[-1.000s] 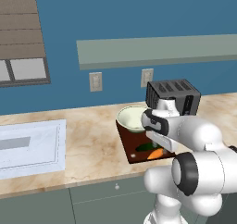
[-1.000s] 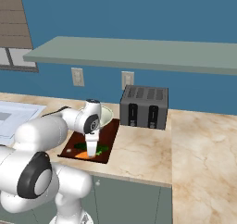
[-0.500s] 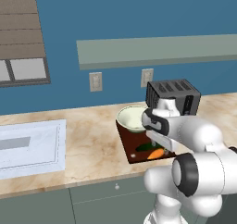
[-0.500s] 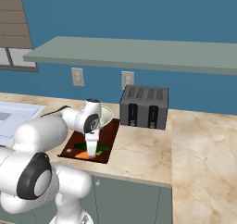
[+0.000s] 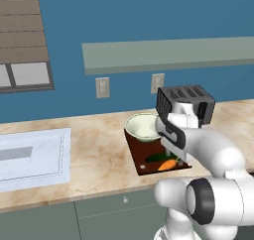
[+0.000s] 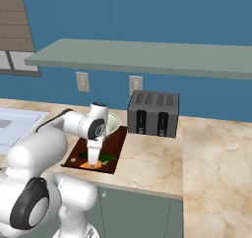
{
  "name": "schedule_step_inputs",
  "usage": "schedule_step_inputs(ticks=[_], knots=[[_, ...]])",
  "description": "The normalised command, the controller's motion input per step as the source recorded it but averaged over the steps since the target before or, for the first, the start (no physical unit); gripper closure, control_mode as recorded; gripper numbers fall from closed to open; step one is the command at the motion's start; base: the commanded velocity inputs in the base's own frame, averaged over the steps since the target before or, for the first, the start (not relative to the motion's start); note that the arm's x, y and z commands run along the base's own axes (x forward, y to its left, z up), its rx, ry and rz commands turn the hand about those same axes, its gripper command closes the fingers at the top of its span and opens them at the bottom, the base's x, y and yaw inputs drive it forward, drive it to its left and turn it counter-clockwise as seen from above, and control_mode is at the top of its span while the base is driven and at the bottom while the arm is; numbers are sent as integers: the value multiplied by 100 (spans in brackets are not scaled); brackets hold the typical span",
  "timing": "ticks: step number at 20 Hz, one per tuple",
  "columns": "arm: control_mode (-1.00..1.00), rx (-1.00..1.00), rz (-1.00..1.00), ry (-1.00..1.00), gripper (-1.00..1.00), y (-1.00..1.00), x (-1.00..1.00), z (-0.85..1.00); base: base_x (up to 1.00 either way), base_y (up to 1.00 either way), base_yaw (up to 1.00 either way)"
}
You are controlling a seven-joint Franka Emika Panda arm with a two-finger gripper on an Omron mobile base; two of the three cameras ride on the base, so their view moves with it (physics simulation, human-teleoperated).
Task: Place the two vegetables and bowl onto the tray for setting up a vegetable dip station.
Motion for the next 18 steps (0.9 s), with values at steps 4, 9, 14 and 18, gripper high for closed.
schedule_step_inputs(ticks=[4, 9, 14, 18], knots=[[-100, 0, -22, 0, -100, 1, -35, 17, 0, 0, 0], [-100, 0, -18, 0, -100, 3, -35, 16, 0, 0, 0], [-100, 0, -3, 0, -100, 5, -34, 20, 0, 0, 0], [-100, 0, 1, -1, -100, 4, -38, 22, 0, 0, 0]])
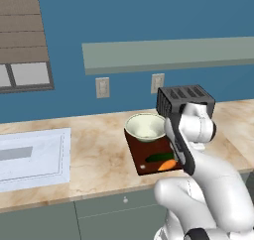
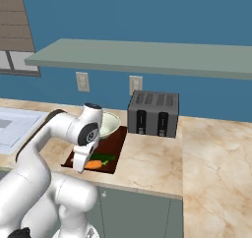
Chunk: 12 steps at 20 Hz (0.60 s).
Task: Place the two vegetables and bowl onto the tray for setting up a vegetable dip station.
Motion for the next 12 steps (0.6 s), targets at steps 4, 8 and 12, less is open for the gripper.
schedule_step_inputs(ticks=[4, 8, 12], knots=[[-100, 0, 18, -2, -100, 4, -36, 24, 0, 0, 0], [-100, 0, 23, -2, -100, 5, -39, 23, 0, 0, 0], [-100, 0, 23, -1, -100, 6, -38, 23, 0, 0, 0]])
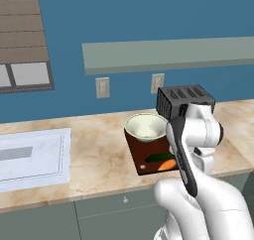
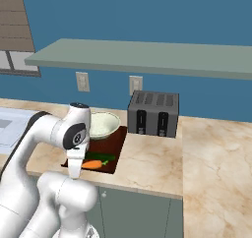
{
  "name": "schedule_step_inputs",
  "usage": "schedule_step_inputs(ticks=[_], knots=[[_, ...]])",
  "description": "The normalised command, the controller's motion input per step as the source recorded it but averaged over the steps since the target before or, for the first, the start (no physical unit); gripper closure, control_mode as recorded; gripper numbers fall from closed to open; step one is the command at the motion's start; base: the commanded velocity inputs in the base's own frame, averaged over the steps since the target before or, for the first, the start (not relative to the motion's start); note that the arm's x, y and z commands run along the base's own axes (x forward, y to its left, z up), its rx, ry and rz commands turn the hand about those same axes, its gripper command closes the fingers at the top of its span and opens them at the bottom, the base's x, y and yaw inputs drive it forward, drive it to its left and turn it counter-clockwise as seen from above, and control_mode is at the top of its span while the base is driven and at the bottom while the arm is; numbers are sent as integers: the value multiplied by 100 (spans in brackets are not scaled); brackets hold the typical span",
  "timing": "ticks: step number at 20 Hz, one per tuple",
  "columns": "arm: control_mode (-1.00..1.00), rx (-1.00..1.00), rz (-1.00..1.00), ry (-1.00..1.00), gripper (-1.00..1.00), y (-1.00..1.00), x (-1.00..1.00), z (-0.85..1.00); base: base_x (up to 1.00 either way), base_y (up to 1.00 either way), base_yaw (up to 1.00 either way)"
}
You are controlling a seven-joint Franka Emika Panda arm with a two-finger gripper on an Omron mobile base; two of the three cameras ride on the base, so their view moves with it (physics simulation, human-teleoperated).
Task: Place the two vegetables and bowl onto the tray for setting up a vegetable dip station.
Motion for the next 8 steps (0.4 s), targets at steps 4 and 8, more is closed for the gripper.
schedule_step_inputs(ticks=[4, 8], knots=[[-100, 0, 28, -4, -100, 9, -37, 23, 0, 0, 0], [-100, -2, 37, -13, -100, 8, -37, 24, 0, 0, 0]])
